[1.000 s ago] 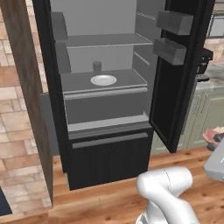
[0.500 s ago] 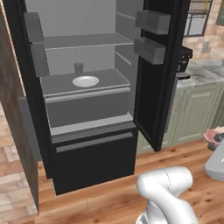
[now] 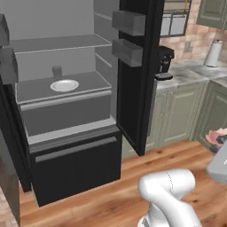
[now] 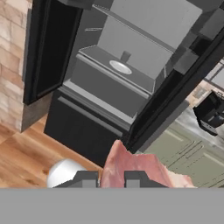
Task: Retrieve the steak from the fridge and place it on the saucepan with marinade on the stove.
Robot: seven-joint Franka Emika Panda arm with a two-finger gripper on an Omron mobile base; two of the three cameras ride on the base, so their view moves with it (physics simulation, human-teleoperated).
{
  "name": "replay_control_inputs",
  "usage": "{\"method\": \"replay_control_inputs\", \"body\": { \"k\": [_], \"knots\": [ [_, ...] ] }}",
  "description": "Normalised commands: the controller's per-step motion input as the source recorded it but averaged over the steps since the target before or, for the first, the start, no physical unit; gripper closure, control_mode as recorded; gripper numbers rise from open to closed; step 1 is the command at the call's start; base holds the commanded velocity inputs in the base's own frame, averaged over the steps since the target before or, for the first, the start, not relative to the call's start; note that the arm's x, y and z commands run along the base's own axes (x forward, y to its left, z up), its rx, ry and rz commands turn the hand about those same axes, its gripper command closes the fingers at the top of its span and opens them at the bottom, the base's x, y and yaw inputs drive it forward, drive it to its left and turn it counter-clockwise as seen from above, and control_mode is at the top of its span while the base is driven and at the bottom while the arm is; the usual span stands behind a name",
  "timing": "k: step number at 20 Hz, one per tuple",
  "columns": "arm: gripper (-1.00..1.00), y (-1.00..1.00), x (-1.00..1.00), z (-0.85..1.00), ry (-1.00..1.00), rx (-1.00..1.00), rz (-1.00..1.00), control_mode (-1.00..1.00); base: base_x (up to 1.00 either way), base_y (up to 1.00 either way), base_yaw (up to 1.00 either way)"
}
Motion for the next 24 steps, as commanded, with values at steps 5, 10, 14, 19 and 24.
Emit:
{"method": "replay_control_inputs", "body": {
  "k": [5,10,14,19,24],
  "knots": [
    [1.00,0.00,0.00,0.00,0.00,0.00,0.00,1.00,-0.16,-0.64,-0.21],
    [1.00,0.00,0.00,0.00,0.00,0.00,0.00,1.00,-0.15,-0.64,-0.22],
    [1.00,0.00,0.00,0.00,0.00,0.00,0.00,1.00,-0.13,-0.69,-0.23],
    [1.00,0.00,0.00,0.00,0.00,0.00,0.00,1.00,-0.13,-0.69,-0.24],
    [1.00,0.00,0.00,0.00,0.00,0.00,0.00,1.00,-0.13,-0.72,-0.26]
  ]
}}
